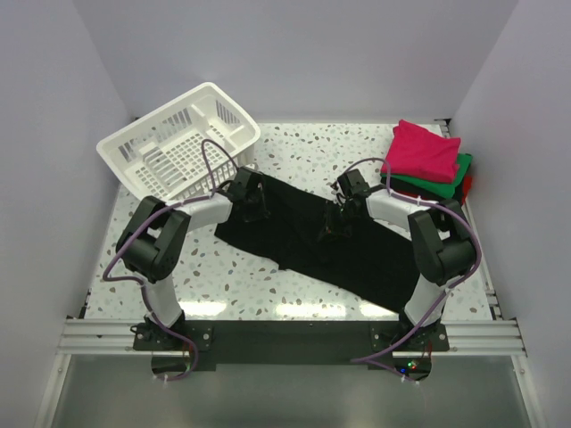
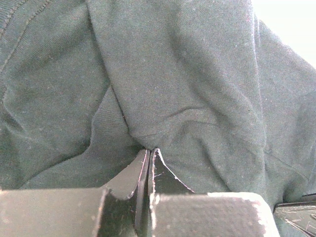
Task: Fold and stack the t-shirts
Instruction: Fold the tshirt
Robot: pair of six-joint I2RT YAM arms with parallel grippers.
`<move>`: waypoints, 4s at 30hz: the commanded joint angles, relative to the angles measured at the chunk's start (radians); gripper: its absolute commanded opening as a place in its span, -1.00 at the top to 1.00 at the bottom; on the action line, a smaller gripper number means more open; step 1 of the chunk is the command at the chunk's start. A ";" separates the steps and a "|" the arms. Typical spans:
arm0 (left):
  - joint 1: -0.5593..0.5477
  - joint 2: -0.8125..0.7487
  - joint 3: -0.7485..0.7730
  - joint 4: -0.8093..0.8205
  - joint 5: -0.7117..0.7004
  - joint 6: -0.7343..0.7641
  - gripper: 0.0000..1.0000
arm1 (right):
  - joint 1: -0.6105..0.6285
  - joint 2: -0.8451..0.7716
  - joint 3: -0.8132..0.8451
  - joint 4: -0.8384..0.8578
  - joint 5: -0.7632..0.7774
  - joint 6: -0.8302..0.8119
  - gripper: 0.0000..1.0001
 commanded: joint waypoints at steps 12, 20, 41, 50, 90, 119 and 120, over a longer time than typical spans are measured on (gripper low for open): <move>0.036 -0.081 0.018 -0.051 -0.037 0.033 1.00 | 0.003 0.009 0.037 -0.044 0.070 0.006 0.66; 0.049 -0.106 0.013 -0.074 -0.073 0.059 1.00 | 0.003 0.023 0.034 -0.054 0.076 -0.002 0.67; -0.019 -0.201 0.104 -0.216 -0.036 0.070 -0.33 | -0.003 -0.097 0.210 -0.252 0.101 -0.141 -0.10; -0.040 -0.054 0.101 -0.180 0.146 0.028 -0.40 | -0.236 -0.190 0.043 -0.283 0.168 -0.203 -0.18; 0.078 0.579 0.968 -0.115 0.403 0.297 -0.51 | -0.305 -0.089 0.247 -0.565 0.317 -0.178 -0.20; 0.116 0.682 0.860 -0.143 0.389 0.077 -0.53 | -0.129 0.024 -0.017 -0.369 0.263 0.057 -0.16; 0.125 0.693 0.886 -0.128 0.413 0.080 -0.53 | -0.103 0.015 -0.025 -0.364 0.256 0.085 -0.16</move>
